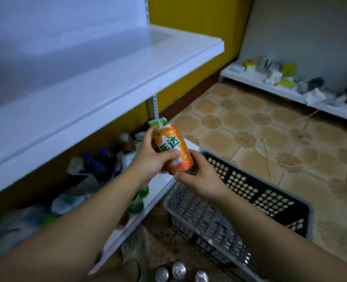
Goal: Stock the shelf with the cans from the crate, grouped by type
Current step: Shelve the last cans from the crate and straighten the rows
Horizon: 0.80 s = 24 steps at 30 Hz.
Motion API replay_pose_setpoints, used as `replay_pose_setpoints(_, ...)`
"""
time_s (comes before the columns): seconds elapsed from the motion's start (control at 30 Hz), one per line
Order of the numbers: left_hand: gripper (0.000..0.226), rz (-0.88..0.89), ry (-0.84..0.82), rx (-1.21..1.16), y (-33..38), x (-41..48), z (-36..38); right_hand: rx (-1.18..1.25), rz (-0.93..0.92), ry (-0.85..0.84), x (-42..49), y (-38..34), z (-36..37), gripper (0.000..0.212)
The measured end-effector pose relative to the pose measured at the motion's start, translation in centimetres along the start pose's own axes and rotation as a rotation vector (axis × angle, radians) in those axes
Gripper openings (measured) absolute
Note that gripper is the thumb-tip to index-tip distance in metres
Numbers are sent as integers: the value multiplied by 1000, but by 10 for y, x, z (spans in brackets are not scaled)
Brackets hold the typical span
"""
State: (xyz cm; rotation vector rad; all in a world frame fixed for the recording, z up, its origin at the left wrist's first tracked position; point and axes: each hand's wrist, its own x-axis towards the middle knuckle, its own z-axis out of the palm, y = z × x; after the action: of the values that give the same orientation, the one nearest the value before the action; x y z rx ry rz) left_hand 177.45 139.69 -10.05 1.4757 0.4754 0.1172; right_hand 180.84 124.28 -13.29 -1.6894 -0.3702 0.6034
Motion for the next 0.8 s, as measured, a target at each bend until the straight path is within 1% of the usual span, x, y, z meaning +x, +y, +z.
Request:
replay_pose_setpoints(0.07,65,97,51,51,36,-30,-22,-51,-84,-32,-15,-40,21,65)
replay_pose_setpoints(0.1,58,142,82,73,52,-45,-34,-68,-120,-51,-22,-57,31,66)
replay_pose_setpoints(0.17,50,220,155,124,82,-73,-57,-106,-194,-95,-34,-88,52,64)
replay_pose_setpoints(0.23,48,277,225,169,108,-100,-81,-150,-272,-136,-42,-113,73,53)
replay_pose_setpoints(0.27,49,299,253,184,119,-113,-93,-166,-302,-155,-46,-126,85,50)
replay_pose_setpoints(0.4,54,364,345,263,155,-158,-139,-250,-409,-240,-57,-170,132,63)
replay_pose_setpoints(0.47,56,391,404,319,163,-176,-162,-297,-465,-302,-60,-186,155,64)
replay_pose_setpoints(0.53,59,401,465,386,167,-190,-183,-430,-530,-344,-59,-197,175,65)
replay_pose_setpoints(0.63,61,410,513,438,167,-204,-208,-792,-615,-317,-42,-205,198,73)
replay_pose_setpoints(0.73,61,400,546,493,168,-209,-223,-1097,-588,-269,-22,-206,214,70)
replay_pose_setpoints(0.8,64,385,568,528,166,-207,-231,-1182,-548,-258,-12,-204,219,66)
